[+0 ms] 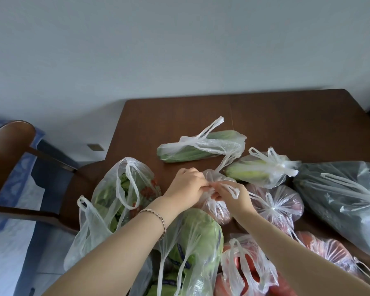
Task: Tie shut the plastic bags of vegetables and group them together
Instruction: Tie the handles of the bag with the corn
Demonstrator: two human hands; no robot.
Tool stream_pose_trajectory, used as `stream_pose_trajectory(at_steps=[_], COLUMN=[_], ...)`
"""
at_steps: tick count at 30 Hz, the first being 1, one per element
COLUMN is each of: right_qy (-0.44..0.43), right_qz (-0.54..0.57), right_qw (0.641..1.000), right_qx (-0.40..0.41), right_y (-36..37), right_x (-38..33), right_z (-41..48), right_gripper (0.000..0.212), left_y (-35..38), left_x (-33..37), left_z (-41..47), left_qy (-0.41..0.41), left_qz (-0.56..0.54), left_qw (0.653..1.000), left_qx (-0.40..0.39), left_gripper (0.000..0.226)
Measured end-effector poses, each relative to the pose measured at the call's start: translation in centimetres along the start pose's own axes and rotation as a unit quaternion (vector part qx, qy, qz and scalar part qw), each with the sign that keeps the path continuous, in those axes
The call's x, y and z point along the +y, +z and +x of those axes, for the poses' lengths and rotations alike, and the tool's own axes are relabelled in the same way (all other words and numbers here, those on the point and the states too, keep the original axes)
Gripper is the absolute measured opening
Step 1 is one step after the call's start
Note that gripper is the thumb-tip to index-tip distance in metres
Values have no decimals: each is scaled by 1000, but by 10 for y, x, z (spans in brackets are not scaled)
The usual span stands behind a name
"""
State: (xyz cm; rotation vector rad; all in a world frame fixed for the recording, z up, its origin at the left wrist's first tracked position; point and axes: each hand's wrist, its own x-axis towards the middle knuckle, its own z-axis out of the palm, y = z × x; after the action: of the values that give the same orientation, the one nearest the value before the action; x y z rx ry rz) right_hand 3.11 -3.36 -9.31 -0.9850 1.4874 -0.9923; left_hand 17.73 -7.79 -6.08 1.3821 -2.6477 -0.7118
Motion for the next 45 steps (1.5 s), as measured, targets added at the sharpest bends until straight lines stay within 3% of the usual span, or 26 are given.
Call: stream_pose_trajectory(at_steps=[3,8,10,12,17,21,28,36,39,42,45], right_qy=[73,149,163,129,-38,-129,-96,-40,-5,49,155], right_qz=[51,28,21,3,-130,-293,-350,-199,-138,-78,78], right_qw=[996,986,981,985,991,947,929,979,990,996,982], right_qx=[25,68,103,111,-1,-35,-77,3,22,2,-73], right_y=[4,18,22,22,17,15,15,15,15,11,0], right_x=[-1,-4,-4,-4,1,5,-2,-3,-5,-10,-15], right_z=[4,8,9,3,-14,-14,-2,-7,-8,-6,-2], right_gripper=[22,15,34,44,31,35,21,8,14,20,24], left_y=[1,10,9,6,0,0,1,16,20,20,21], left_x=[-3,3,3,5,7,7,6,6,8,8,7], left_z=[-1,-4,-3,-1,2,1,-5,-18,-21,-21,-18], left_qy=[-62,-157,-197,-241,-362,-349,-277,-229,-198,-169,-155], left_qz=[-148,-171,-196,-239,-334,-337,-260,-271,-247,-232,-233], left_qw=[987,973,961,940,869,872,924,933,944,951,954], left_qx=[-14,11,0,-13,-51,-65,-32,54,99,113,109], left_gripper=[23,22,24,29,24,21,29,25,21,22,27])
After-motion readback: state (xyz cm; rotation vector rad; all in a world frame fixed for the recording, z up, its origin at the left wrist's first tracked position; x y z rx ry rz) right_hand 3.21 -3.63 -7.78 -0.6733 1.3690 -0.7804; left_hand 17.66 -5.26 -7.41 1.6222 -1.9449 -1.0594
